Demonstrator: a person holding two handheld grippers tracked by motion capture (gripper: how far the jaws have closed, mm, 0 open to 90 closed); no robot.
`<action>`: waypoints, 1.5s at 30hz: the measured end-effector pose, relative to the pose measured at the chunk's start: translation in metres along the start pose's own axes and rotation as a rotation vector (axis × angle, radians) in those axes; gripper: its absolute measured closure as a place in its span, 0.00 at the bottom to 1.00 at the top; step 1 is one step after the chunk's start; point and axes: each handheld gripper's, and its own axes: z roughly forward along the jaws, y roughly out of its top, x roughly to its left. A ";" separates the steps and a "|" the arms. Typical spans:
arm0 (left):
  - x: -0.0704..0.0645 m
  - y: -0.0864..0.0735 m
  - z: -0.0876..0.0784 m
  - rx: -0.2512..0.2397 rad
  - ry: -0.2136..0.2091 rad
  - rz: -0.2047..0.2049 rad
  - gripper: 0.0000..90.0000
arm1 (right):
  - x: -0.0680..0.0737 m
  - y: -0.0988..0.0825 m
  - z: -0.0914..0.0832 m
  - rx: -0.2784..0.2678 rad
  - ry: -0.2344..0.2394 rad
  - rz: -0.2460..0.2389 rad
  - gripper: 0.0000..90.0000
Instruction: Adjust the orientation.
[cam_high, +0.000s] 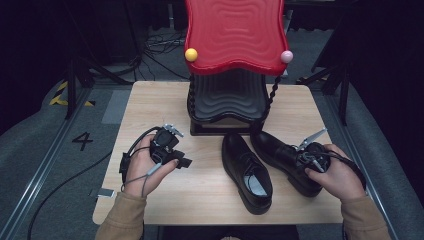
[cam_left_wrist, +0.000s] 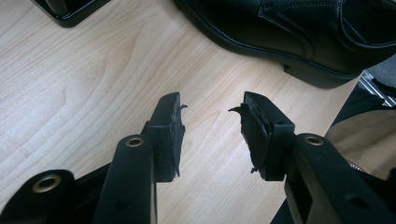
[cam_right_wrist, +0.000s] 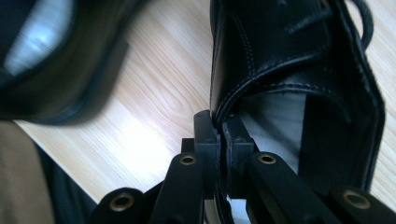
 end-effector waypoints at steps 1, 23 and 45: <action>0.000 0.000 0.000 0.001 0.001 0.000 0.65 | 0.004 0.003 -0.001 -0.013 0.003 0.011 0.97; 0.001 0.003 0.002 0.002 -0.003 0.007 0.63 | 0.046 0.023 0.015 -0.026 0.101 0.111 0.74; 0.001 0.000 0.003 0.010 0.002 0.000 0.62 | 0.053 0.031 0.030 -0.054 0.106 0.286 0.48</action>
